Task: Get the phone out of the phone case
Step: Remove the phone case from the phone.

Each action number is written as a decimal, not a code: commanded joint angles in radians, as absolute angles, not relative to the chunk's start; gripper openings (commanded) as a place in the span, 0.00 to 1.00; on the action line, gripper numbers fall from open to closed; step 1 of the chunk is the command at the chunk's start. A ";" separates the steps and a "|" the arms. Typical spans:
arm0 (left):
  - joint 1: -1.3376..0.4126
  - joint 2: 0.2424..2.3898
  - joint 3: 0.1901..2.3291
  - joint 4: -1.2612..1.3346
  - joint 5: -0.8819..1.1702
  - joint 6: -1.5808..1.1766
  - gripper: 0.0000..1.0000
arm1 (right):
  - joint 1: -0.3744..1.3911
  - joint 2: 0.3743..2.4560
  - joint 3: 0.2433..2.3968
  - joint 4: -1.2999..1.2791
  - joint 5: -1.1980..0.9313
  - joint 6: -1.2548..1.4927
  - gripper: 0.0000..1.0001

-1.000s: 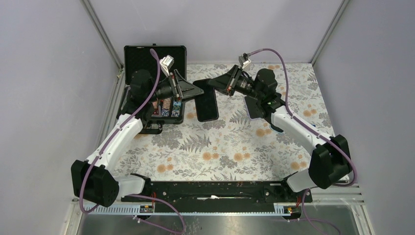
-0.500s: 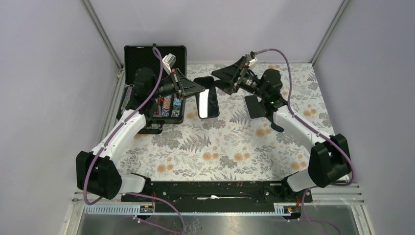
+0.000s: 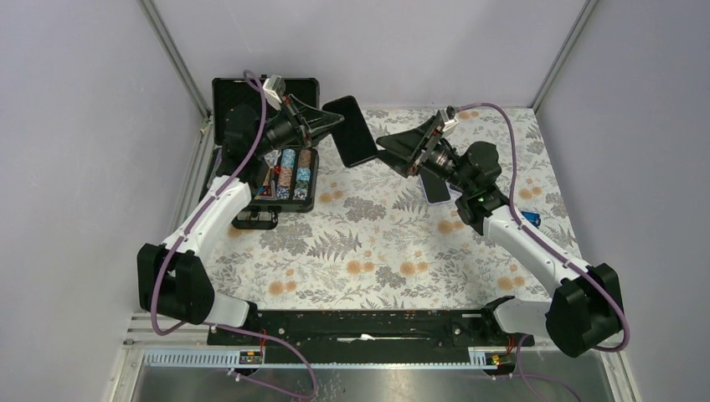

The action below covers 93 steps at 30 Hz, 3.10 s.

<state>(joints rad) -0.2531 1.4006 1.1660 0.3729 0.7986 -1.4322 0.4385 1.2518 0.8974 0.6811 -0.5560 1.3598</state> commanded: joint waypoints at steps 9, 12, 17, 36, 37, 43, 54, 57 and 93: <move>-0.250 1.408 1.160 0.626 0.668 -1.664 0.00 | 0.485 1.180 0.868 0.778 -0.379 1.403 0.37; -0.250 1.377 1.158 0.591 0.649 -1.660 0.00 | 0.486 1.190 0.887 0.770 -0.387 1.403 0.37; -0.250 1.368 1.173 0.553 0.644 -1.673 0.00 | 0.486 1.255 0.884 0.916 -0.403 1.473 0.41; -0.250 1.387 1.148 0.651 0.630 -1.747 0.00 | 0.491 1.329 0.915 1.021 -0.360 1.514 0.51; -0.249 1.387 1.150 0.639 0.627 -1.738 0.00 | 0.493 1.329 0.917 1.018 -0.367 1.509 0.56; -0.251 1.400 1.124 0.683 0.616 -1.773 0.00 | 0.495 1.342 0.931 1.012 -0.387 1.514 0.55; -0.256 1.423 1.095 0.761 0.596 -1.834 0.00 | 0.509 1.351 0.923 1.015 -0.383 1.528 0.31; -0.258 1.433 1.090 0.781 0.601 -1.850 0.00 | 0.509 1.365 0.925 1.027 -0.382 1.567 0.12; -0.351 1.375 1.112 0.842 0.532 -2.336 0.00 | 0.514 1.555 0.769 1.404 -0.311 1.777 0.00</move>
<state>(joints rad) -0.3176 1.4834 1.0317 0.7555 0.5610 -2.0087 0.4995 1.5215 0.7818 1.4502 -0.2962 1.8351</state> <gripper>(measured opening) 0.124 0.153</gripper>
